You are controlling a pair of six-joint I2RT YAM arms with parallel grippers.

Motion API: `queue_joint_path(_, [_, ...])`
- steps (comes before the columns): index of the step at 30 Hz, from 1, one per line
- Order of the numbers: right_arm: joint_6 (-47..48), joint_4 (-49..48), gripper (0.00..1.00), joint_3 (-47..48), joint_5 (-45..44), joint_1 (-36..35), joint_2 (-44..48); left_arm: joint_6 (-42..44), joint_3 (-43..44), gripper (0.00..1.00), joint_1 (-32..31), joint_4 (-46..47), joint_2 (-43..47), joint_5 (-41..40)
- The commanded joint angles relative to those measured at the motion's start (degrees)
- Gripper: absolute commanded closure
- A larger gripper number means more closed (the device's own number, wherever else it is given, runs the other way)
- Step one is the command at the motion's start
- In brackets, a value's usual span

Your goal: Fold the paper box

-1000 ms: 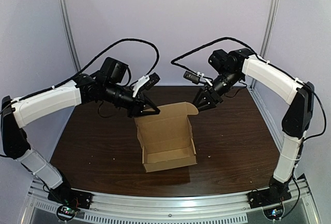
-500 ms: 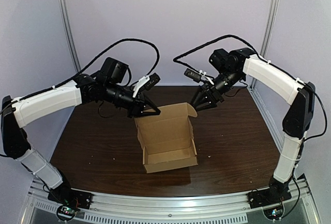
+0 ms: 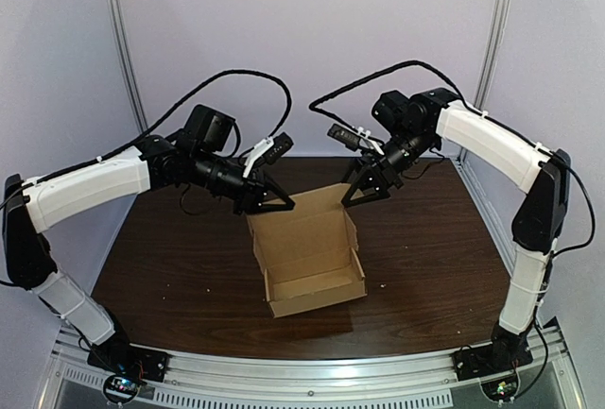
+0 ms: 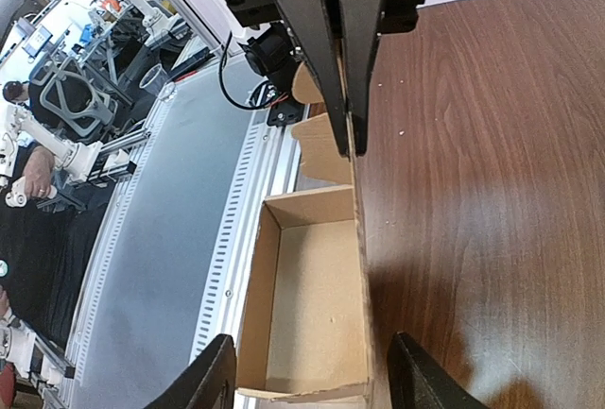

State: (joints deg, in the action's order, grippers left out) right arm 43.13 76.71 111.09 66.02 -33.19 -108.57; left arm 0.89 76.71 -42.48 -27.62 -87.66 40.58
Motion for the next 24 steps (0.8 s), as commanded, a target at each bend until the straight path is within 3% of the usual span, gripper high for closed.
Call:
queue_joint_path(1, [0.2, 13.2, 0.47, 0.8, 2.6, -2.0, -2.0, -0.6, -0.7, 1.0, 0.1, 3.5, -0.4, 2.5])
queue_joint_path(4, [0.3, 13.1, 0.54, 0.8, 2.9, -2.5, -2.5, -0.6, -1.1, 1.0, 0.1, 4.0, -0.2, 3.2])
queue_joint_path(11, [0.4, 15.2, 0.53, 5.4, 1.2, 0.5, -0.9, 0.2, -1.1, 1.0, 0.1, 2.2, -0.4, 3.3])
queue_joint_path(17, [-5.7, 9.4, 0.53, 4.2, 1.5, 9.3, 2.5, 1.3, -0.9, 1.0, 0.1, 1.2, 0.1, 4.0])
queue_joint_path(21, [-13.0, -0.8, 0.55, -1.9, -6.5, 10.0, 5.2, 1.4, -0.9, 1.0, 0.1, 1.3, 0.3, 4.5])
queue_joint_path(24, [-11.5, -0.5, 0.55, -4.2, -7.3, 9.1, 5.9, 0.4, -1.1, 1.0, 0.1, 2.3, 0.6, 2.3])
